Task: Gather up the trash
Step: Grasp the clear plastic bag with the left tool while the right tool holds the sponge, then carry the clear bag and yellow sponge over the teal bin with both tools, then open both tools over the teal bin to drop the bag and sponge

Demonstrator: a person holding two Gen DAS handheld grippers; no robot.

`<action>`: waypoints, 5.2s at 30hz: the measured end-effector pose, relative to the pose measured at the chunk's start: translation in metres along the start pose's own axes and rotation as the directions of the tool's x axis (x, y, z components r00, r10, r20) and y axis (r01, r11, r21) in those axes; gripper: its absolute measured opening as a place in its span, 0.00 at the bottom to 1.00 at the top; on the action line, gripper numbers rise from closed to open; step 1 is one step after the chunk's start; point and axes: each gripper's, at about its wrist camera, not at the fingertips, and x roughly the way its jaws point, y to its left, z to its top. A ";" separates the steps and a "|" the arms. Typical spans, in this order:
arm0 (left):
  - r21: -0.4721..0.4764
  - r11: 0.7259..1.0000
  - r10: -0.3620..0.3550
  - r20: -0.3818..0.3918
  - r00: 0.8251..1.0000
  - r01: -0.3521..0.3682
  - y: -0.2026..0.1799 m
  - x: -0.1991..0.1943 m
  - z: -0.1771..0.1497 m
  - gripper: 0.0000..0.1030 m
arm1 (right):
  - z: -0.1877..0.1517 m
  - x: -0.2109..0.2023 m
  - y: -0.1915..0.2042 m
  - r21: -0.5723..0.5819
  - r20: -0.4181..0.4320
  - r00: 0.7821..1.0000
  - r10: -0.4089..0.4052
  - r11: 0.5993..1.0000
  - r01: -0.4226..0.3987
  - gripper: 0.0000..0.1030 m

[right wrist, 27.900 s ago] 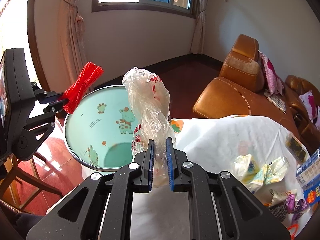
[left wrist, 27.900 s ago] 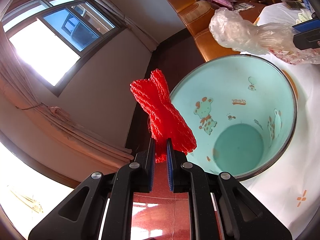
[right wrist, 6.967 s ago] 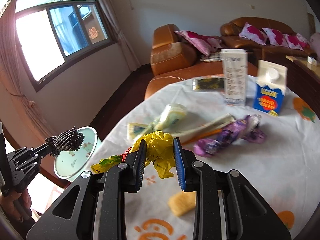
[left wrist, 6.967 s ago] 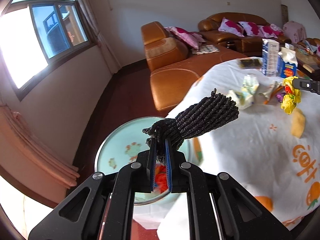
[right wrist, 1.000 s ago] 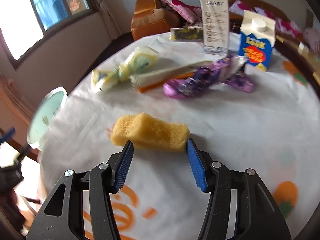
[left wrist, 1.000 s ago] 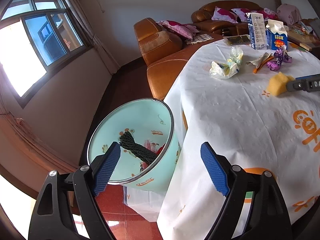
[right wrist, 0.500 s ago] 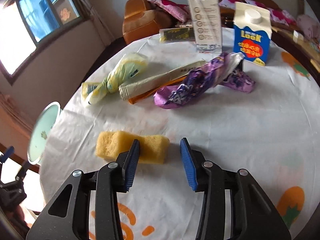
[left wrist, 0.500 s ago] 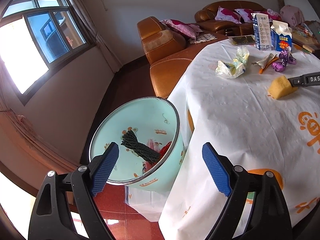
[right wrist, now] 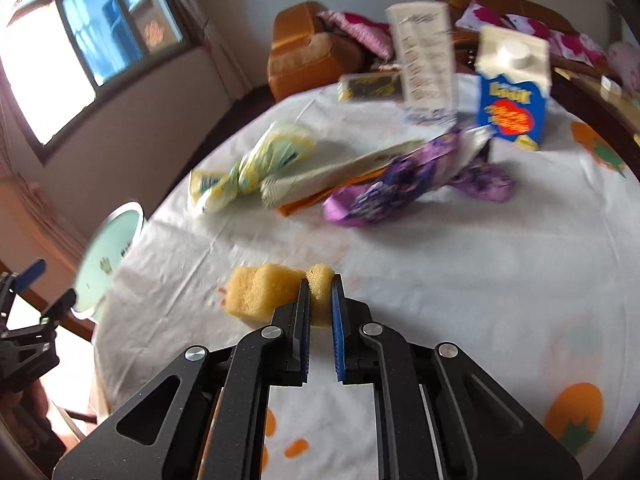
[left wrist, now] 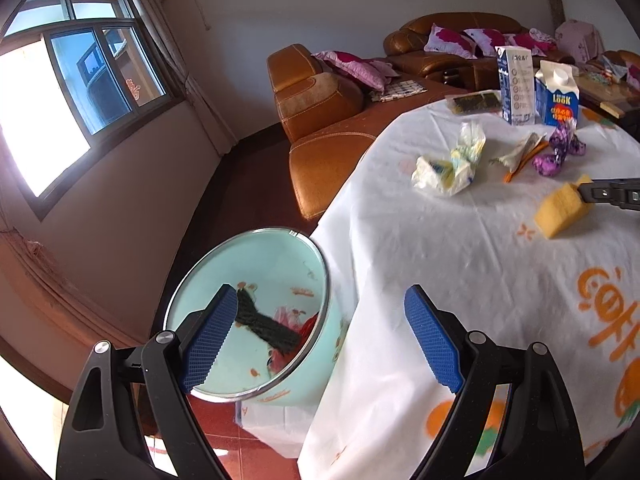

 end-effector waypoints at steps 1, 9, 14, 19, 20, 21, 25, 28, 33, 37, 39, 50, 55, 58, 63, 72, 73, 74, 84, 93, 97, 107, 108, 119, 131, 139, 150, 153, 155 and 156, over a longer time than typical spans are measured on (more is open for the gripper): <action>0.000 1.000 -0.009 0.002 1.000 0.009 -0.004 0.001 0.005 0.82 | 0.002 -0.007 -0.006 0.017 0.018 1.000 0.004 1.000 -0.005 0.10; -0.007 0.997 -0.079 0.024 0.997 0.080 -0.052 0.029 0.063 0.82 | 0.012 -0.052 -0.064 0.139 0.135 0.991 -0.022 0.990 0.003 0.10; -0.017 0.996 -0.089 0.006 0.996 0.089 -0.076 0.053 0.086 0.82 | 0.010 -0.055 -0.087 0.172 0.146 0.989 -0.036 0.985 0.011 0.10; 0.006 0.995 -0.099 -0.054 0.994 0.100 -0.099 0.080 0.089 0.82 | 0.006 -0.053 -0.093 0.176 0.138 0.990 -0.024 0.984 0.000 0.10; 0.010 0.995 -0.094 -0.065 0.993 0.095 -0.102 0.085 0.089 0.82 | 0.004 -0.053 -0.095 0.176 0.138 0.990 -0.023 0.984 -0.002 0.10; 0.011 0.996 -0.089 -0.075 0.993 0.091 -0.103 0.089 0.088 0.81 | 0.004 -0.054 -0.097 0.176 0.137 0.990 -0.020 0.984 -0.004 0.10; -0.004 0.990 -0.143 -0.122 0.982 0.144 -0.098 0.100 0.085 0.32 | 0.002 -0.052 -0.095 0.168 0.139 0.990 -0.017 0.986 -0.007 0.10; 0.020 0.988 -0.148 -0.128 0.981 0.152 -0.096 0.100 0.082 0.08 | 0.001 -0.054 -0.093 0.165 0.141 0.990 -0.018 0.986 -0.006 0.10; 0.029 0.987 -0.154 -0.100 0.983 0.158 -0.086 0.087 0.079 0.01 | 0.003 -0.059 -0.086 0.152 0.152 0.988 -0.019 0.988 -0.004 0.10; 0.011 0.989 -0.147 -0.066 0.987 0.148 -0.069 0.074 0.079 0.05 | 0.004 -0.061 -0.080 0.141 0.156 0.987 -0.024 0.990 0.002 0.10; -0.009 0.992 -0.128 -0.050 0.991 0.128 -0.061 0.071 0.081 0.16 | 0.005 -0.061 -0.078 0.136 0.159 0.987 -0.026 0.991 0.004 0.10; -0.085 0.991 -0.109 -0.059 0.992 0.104 -0.066 0.110 0.118 0.60 | 0.016 -0.059 -0.088 0.143 0.187 0.981 -0.055 0.989 0.029 0.10; -0.078 0.985 -0.165 -0.162 0.973 0.154 -0.082 0.143 0.108 0.57 | 0.015 -0.052 -0.089 0.140 0.176 0.983 -0.051 0.990 0.026 0.10; -0.091 0.975 -0.215 -0.156 0.964 0.203 -0.086 0.144 0.100 0.37 | 0.012 -0.046 -0.093 0.149 0.166 0.985 -0.047 0.989 0.022 0.10; -0.043 0.978 -0.210 -0.156 0.965 0.206 -0.091 0.138 0.099 0.15 | 0.008 -0.046 -0.094 0.159 0.167 0.985 -0.043 0.987 0.017 0.10; -0.017 0.982 -0.187 -0.081 0.979 0.186 -0.066 0.095 0.090 0.05 | 0.011 -0.061 -0.077 0.141 0.198 0.980 -0.025 0.990 -0.003 0.10; -0.013 0.984 -0.175 -0.066 0.982 0.175 -0.061 0.087 0.087 0.05 | 0.012 -0.062 -0.076 0.139 0.200 0.980 -0.022 0.990 -0.006 0.10; -0.009 0.986 -0.166 -0.055 0.985 0.166 -0.056 0.080 0.084 0.05 | 0.014 -0.063 -0.072 0.134 0.204 0.979 -0.016 0.991 -0.011 0.10; -0.038 0.993 -0.110 -0.010 0.994 0.109 0.007 0.028 0.047 0.05 | 0.032 -0.056 -0.023 0.063 0.218 0.974 0.053 0.996 -0.068 0.10; -0.077 0.997 -0.029 -0.005 1.000 0.029 0.059 0.002 0.013 0.05 | 0.044 -0.040 0.039 -0.037 0.201 0.973 0.114 0.993 -0.109 0.10; -0.091 0.996 0.002 -0.007 1.000 -0.003 0.080 -0.008 0.000 0.05 | 0.046 -0.031 0.067 -0.081 0.188 0.972 0.139 0.989 -0.125 0.10; -0.126 0.990 0.059 -0.025 0.998 -0.062 0.114 -0.015 -0.022 0.05 | 0.047 -0.012 0.120 -0.165 0.153 0.970 0.186 0.973 -0.161 0.10; -0.129 0.989 0.064 -0.027 0.998 -0.067 0.116 -0.015 -0.025 0.05 | 0.048 -0.010 0.123 -0.171 0.150 0.970 0.190 0.972 -0.164 0.10; -0.163 0.980 0.104 -0.057 0.993 -0.112 0.140 -0.012 -0.041 0.05 | 0.049 0.013 0.166 -0.235 0.102 0.968 0.228 0.951 -0.200 0.10; -0.179 0.972 0.141 -0.075 0.987 -0.153 0.153 -0.011 -0.048 0.05 | 0.049 0.025 0.195 -0.284 0.074 0.967 0.246 0.934 -0.216 0.10; -0.176 0.967 0.169 -0.100 0.981 -0.185 0.160 -0.005 -0.051 0.06 | 0.050 0.034 0.210 -0.310 0.053 0.967 0.249 0.925 -0.221 0.10; -0.184 0.960 0.191 -0.122 0.974 -0.212 0.168 0.002 -0.055 0.06 | 0.046 0.047 0.230 -0.343 0.027 0.967 0.254 0.911 -0.230 0.10; -0.185 0.959 0.194 -0.127 0.973 -0.216 0.168 0.005 -0.055 0.06 | 0.045 0.049 0.234 -0.350 0.020 0.967 0.254 0.908 -0.231 0.10; -0.188 0.958 0.194 -0.132 0.972 -0.217 0.167 0.006 -0.055 0.06 | 0.044 0.051 0.237 -0.355 0.016 0.967 0.256 0.905 -0.234 0.10; -0.188 0.958 0.195 -0.133 0.972 -0.218 0.166 0.007 -0.054 0.06 | 0.043 0.052 0.239 -0.357 0.014 0.967 0.256 0.904 -0.234 0.10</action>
